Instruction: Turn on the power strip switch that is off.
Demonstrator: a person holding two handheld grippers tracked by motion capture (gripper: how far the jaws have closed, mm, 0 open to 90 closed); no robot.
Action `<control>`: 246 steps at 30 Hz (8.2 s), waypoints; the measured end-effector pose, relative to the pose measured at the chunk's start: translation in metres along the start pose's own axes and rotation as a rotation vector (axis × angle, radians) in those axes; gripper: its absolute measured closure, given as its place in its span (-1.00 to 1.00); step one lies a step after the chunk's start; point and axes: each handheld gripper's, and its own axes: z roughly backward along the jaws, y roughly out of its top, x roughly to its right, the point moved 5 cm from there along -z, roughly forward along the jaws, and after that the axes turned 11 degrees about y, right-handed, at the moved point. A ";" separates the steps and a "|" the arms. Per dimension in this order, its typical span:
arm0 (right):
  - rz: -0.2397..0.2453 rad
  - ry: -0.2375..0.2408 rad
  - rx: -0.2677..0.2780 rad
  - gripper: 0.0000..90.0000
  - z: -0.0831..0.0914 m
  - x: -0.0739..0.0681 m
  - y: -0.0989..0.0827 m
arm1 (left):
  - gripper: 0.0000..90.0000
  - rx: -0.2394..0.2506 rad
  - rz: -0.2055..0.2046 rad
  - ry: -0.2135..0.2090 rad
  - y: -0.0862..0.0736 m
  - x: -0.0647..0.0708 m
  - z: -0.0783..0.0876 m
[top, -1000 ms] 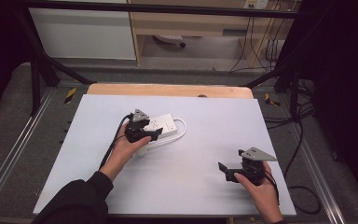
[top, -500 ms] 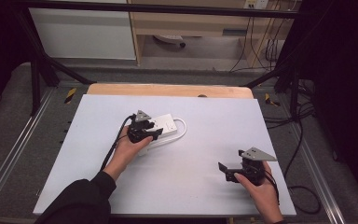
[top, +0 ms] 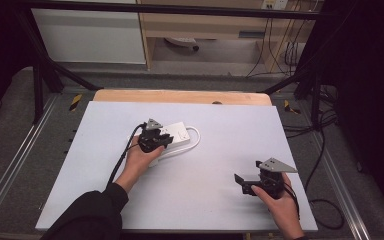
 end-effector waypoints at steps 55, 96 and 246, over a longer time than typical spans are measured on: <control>0.001 0.000 -0.014 -0.91 0.000 -0.001 -0.002 | 1.00 -0.082 -0.064 -0.012 0.010 0.000 -0.011; 0.005 0.003 -0.016 -0.91 0.001 0.000 -0.002 | 1.00 -0.075 -0.062 -0.017 0.010 0.004 -0.015; -0.005 -0.003 -0.014 -0.93 -0.001 0.002 -0.002 | -0.82 0.239 0.101 0.017 -0.037 -0.061 0.151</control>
